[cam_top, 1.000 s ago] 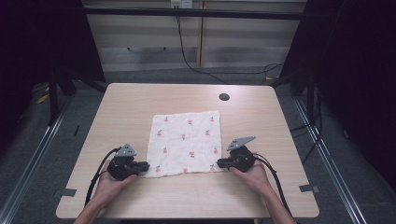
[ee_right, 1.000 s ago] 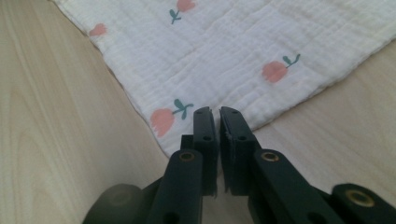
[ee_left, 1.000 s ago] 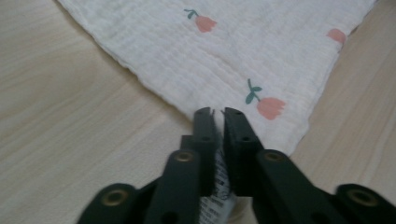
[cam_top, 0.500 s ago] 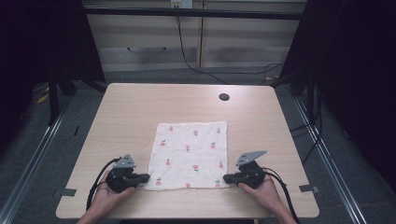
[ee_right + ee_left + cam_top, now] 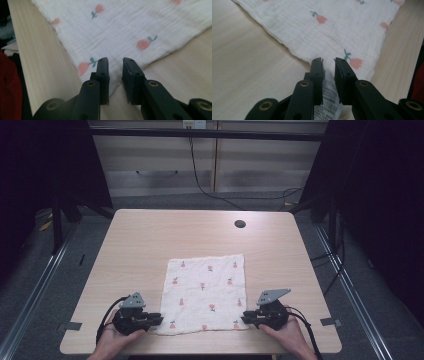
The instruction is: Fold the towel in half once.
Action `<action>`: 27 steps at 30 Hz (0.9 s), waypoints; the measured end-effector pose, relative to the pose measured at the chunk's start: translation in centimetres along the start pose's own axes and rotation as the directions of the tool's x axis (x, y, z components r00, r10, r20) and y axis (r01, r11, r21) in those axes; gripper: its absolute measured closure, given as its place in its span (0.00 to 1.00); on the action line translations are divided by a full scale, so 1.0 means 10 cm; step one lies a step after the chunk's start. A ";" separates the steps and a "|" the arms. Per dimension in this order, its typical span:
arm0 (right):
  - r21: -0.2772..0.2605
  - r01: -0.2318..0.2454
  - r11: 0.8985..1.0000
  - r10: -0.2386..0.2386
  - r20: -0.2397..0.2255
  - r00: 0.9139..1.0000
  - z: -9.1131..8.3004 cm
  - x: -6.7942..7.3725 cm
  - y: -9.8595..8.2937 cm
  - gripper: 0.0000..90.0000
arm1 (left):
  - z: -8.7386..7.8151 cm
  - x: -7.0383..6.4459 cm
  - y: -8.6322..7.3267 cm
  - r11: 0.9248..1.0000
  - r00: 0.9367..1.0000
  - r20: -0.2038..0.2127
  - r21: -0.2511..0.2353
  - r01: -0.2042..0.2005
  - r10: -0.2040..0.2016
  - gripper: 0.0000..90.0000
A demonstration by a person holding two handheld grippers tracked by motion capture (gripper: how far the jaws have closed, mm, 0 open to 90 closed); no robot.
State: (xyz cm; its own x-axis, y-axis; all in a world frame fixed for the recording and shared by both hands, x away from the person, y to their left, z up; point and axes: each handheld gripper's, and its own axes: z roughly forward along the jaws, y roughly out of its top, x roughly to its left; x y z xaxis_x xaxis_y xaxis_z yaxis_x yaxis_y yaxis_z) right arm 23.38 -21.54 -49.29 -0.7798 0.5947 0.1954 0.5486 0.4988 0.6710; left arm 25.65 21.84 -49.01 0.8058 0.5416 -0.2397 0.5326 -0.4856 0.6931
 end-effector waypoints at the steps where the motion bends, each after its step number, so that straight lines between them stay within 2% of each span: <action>1: -0.016 -0.002 1.000 0.002 0.009 1.000 -0.02 -0.03 0.03 0.84 | -0.03 0.02 0.02 1.000 1.000 0.005 -0.013 0.000 0.000 0.84; 4: -0.066 -0.010 0.998 0.012 0.040 0.999 -0.09 -0.15 0.17 0.83 | -0.10 0.09 0.14 0.998 1.000 0.007 -0.055 -0.007 0.008 0.83; 7: -0.093 -0.027 0.995 0.035 0.081 0.996 -0.10 -0.32 0.34 0.81 | -0.08 0.20 0.27 0.997 1.000 -0.010 -0.074 0.013 -0.014 0.83; 10: -0.112 -0.033 0.993 0.045 0.113 0.993 -0.06 -0.53 0.51 0.79 | 0.03 0.30 0.38 0.997 0.999 -0.025 -0.070 0.029 -0.030 0.83; 13: -0.085 -0.035 0.996 0.047 0.151 0.987 0.05 -0.74 0.68 0.77 | 0.24 0.39 0.47 0.998 0.998 -0.040 -0.049 0.046 -0.048 0.83; 16: -0.073 -0.056 0.996 0.068 0.172 0.983 0.14 -0.97 0.80 0.76 | 0.37 0.37 0.53 0.999 0.999 -0.045 -0.041 0.022 -0.024 0.82; 19: -0.073 -0.082 0.994 0.094 0.189 0.977 0.23 -1.18 0.88 0.80 | 0.45 0.34 0.54 1.000 0.998 -0.062 -0.011 -0.002 0.001 0.81; 21: -0.082 -0.112 0.990 0.126 0.190 0.974 0.30 -1.31 0.91 0.80 | 0.47 0.33 0.52 1.000 0.998 -0.056 -0.002 -0.001 0.001 0.80; 24: -0.088 -0.150 0.985 0.166 0.210 0.964 0.41 -1.46 0.96 0.79 | 0.47 0.34 0.50 1.000 0.998 -0.068 0.000 0.005 -0.005 0.79; 27: -0.104 -0.164 0.981 0.183 0.219 0.958 0.47 -1.56 1.00 0.78 | 0.49 0.35 0.47 1.000 0.998 -0.068 0.001 0.001 -0.001 0.79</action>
State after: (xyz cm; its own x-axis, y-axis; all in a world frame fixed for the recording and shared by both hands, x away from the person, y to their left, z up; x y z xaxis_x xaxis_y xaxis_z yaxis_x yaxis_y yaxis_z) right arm 42.51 -22.85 -49.02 -0.5807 0.7995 0.1535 0.6348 0.3266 0.7003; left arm 32.21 18.09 -49.93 0.7857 0.5874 -0.1941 0.5339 -0.4854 0.6924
